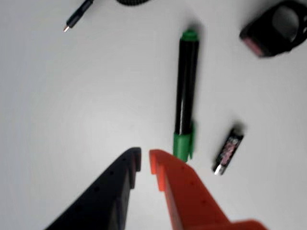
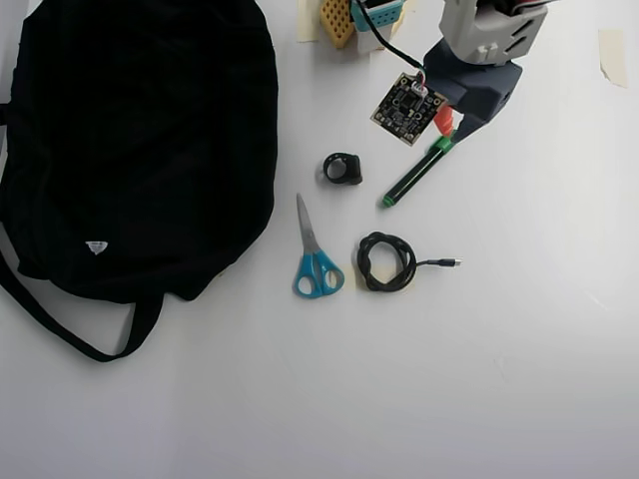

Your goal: Put the green marker into the black bag

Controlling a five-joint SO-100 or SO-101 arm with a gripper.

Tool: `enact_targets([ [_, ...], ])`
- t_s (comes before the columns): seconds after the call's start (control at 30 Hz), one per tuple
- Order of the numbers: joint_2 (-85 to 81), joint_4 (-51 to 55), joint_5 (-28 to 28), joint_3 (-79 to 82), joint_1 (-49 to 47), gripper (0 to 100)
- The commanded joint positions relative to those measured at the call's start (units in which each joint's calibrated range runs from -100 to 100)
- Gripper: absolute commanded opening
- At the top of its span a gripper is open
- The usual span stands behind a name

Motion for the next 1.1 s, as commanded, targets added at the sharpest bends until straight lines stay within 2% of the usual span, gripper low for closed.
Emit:
enact_targets([
  [0.0, -0.29, 0.51, -2.36, 2.81, -0.92, 3],
  [0.27, -0.29, -0.26, -5.66, 13.68, -2.04, 3],
  [0.53, -0.29, -7.15, -3.99, 18.80, -2.49, 14],
  [0.77, -0.21, -17.14, -1.42, 24.82, -2.56, 17],
  [1.07, -0.21, -23.09, -0.58, 30.03, -2.49, 25],
])
